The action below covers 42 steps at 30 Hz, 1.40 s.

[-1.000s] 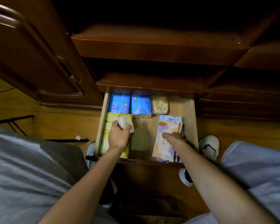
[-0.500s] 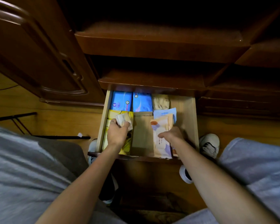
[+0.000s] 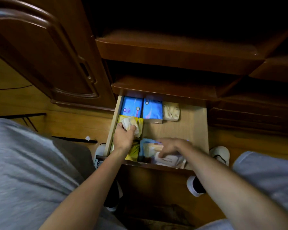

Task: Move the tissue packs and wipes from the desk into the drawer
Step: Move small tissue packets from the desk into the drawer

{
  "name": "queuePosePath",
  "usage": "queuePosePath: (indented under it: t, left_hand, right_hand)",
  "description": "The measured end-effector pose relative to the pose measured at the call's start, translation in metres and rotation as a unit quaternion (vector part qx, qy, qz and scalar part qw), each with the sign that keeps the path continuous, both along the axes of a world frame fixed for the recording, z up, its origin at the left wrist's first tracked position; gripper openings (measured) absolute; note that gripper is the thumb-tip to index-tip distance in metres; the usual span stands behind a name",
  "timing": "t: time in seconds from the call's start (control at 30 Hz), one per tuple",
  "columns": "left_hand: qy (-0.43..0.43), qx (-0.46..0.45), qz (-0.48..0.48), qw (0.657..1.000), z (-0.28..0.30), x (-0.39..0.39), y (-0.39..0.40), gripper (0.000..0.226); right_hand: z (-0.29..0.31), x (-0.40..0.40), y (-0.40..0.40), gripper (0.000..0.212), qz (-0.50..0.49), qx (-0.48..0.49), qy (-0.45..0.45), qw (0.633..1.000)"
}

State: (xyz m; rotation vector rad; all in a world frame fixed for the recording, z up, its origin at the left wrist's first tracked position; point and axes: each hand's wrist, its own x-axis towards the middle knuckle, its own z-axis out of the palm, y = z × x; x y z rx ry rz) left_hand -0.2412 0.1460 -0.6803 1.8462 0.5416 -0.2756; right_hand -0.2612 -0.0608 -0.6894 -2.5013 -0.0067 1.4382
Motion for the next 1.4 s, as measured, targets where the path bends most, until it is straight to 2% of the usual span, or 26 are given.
queuePosePath:
  t: [0.07,0.13,0.2,0.33,0.47,0.6,0.63,0.7,0.8,0.87,1.0,1.13,1.2,1.3,1.4]
  left_hand:
    - [0.003,0.003,0.004,1.0,0.001,-0.002,0.004,0.021]
    - [0.0,0.006,0.008,1.0,0.001,-0.003,0.005,0.02]
    - [-0.004,0.009,0.002,1.0,0.001,-0.003,0.004,0.016]
    - [0.014,0.011,-0.023,1.0,-0.003,-0.002,0.0,0.021]
    - [0.019,0.016,-0.031,0.999,-0.002,0.001,-0.01,0.024]
    - [0.024,-0.005,-0.052,0.998,-0.002,0.0,-0.02,0.022]
    - [0.022,-0.008,-0.053,0.998,-0.001,-0.001,-0.021,0.019]
    - [0.02,-0.009,-0.052,0.998,-0.001,-0.002,-0.021,0.019]
    - [0.017,-0.006,-0.043,0.999,0.002,-0.002,-0.017,0.021]
    - [0.012,0.001,-0.03,0.999,0.005,-0.003,-0.012,0.02]
    - [0.01,-0.001,-0.007,1.0,0.007,-0.002,-0.001,0.027]
    - [0.015,0.007,0.001,1.0,0.003,0.001,0.005,0.029]
    - [0.02,0.014,0.001,1.0,-0.001,0.002,0.006,0.029]
    - [0.017,0.021,-0.008,1.0,-0.006,0.003,0.004,0.027]
    - [0.016,0.01,-0.024,1.0,-0.011,0.004,-0.001,0.02]
  right_hand:
    - [-0.02,-0.008,0.004,0.105,0.022,-0.025,-0.113,0.993]
    - [-0.033,-0.015,0.002,0.108,0.024,0.001,-0.184,0.983]
    - [-0.041,-0.016,-0.013,0.098,-0.002,0.033,-0.177,0.984]
    - [-0.048,-0.017,-0.026,0.08,0.015,0.016,-0.138,0.99]
    - [-0.056,-0.03,0.003,0.086,0.016,0.027,-0.138,0.99]
    - [-0.057,-0.03,-0.004,0.092,-0.004,0.04,-0.157,0.987]
    - [-0.055,-0.03,-0.005,0.095,-0.03,0.049,-0.158,0.986]
    - [-0.051,-0.027,-0.005,0.093,-0.144,0.073,-0.186,0.969]
    - [-0.046,-0.006,-0.003,0.077,-0.365,0.135,-0.247,0.887]
    - [-0.043,0.02,-0.004,0.075,-0.429,0.162,-0.246,0.854]
    - [-0.047,0.067,-0.003,0.068,-0.42,0.083,-0.289,0.856]
    - [-0.059,0.077,0.015,0.072,-0.443,0.122,-0.229,0.858]
    - [-0.063,0.073,0.017,0.069,-0.445,0.12,-0.24,0.854]
    - [-0.057,0.077,0.006,0.053,-0.399,0.04,-0.309,0.862]
    - [-0.054,0.079,-0.01,0.042,-0.34,-0.085,-0.392,0.85]
